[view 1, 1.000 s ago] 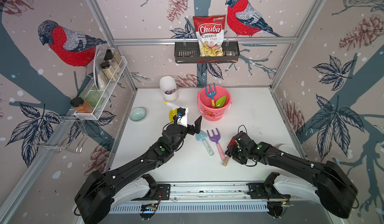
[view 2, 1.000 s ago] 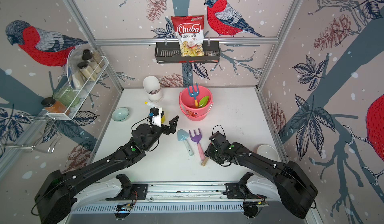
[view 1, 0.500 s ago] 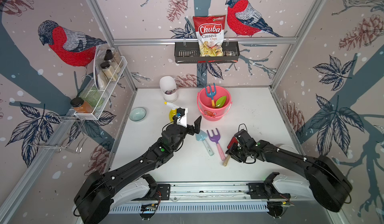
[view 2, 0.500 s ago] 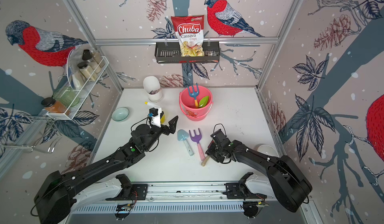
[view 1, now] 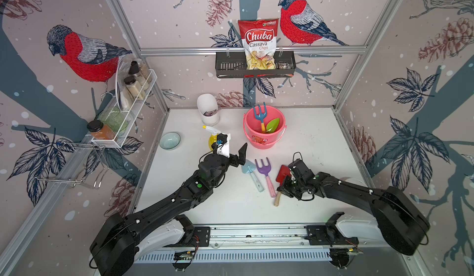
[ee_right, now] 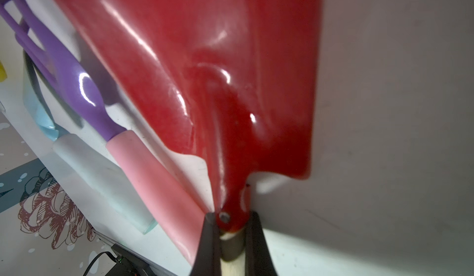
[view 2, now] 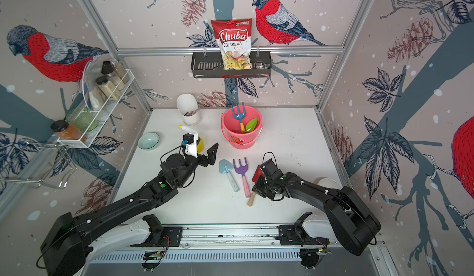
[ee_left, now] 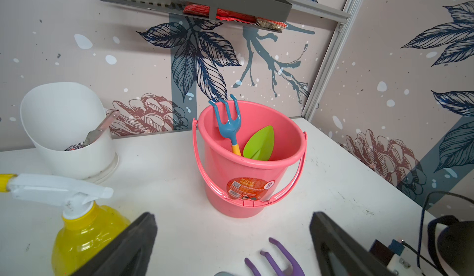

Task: Organize the gardening tools
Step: Pick up the gardening tool from the center of the board, then place the gardening tool in the container.

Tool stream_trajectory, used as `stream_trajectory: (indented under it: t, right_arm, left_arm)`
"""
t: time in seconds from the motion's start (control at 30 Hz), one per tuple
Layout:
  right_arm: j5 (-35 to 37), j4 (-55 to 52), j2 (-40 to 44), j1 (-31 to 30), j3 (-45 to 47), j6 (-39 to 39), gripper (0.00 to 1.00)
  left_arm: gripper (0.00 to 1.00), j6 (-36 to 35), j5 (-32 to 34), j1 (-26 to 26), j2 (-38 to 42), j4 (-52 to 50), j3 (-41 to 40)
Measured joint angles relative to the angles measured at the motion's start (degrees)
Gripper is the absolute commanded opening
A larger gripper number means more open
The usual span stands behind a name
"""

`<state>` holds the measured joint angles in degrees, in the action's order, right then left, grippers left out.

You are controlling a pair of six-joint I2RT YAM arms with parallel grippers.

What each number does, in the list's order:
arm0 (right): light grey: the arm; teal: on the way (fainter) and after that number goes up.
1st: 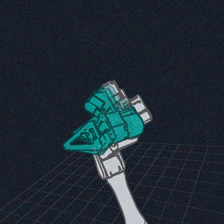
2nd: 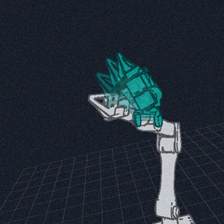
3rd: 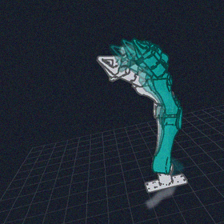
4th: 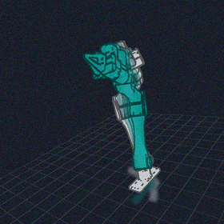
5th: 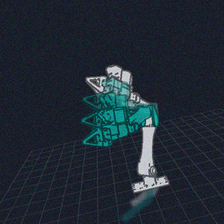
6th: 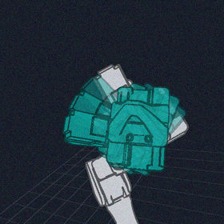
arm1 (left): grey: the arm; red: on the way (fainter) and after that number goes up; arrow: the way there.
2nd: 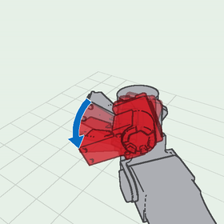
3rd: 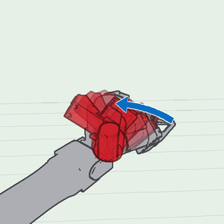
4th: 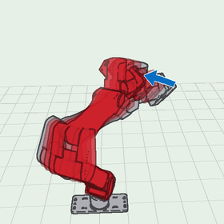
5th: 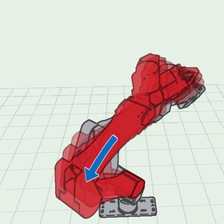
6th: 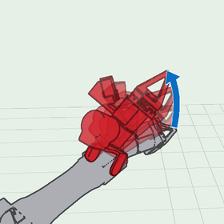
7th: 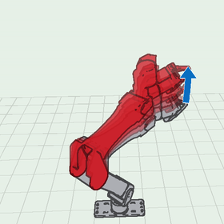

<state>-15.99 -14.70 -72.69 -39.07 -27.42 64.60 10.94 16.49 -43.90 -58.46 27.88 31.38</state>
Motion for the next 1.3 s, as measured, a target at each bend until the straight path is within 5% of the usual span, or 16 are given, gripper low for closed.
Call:
stream_trajectory:
  t: [0.23,0.6,0.9,1.3]
  right_arm:
    - [4.63,-6.93,6.25,-0.04,-2.43,0.24,0.00]
    - [21.07,-17.70,12.76,-0.04,-19.23,-4.15,0.00]
    - [33.83,-16.06,4.61,-0.31,-35.71,-16.33,0.00]
    - [44.46,0.31,-11.65,0.48,-47.32,-33.09,0.00]
  left_arm:
    - [0.97,-0.04,0.02,0.00,0.13,-0.31,0.00]
    - [0.97,1.11,-1.66,0.00,0.26,-2.01,0.07]
    - [0.97,4.13,-5.51,0.00,0.07,-5.38,0.15]
    - [0.97,8.74,-9.49,0.00,1.09,-8.15,-2.08]
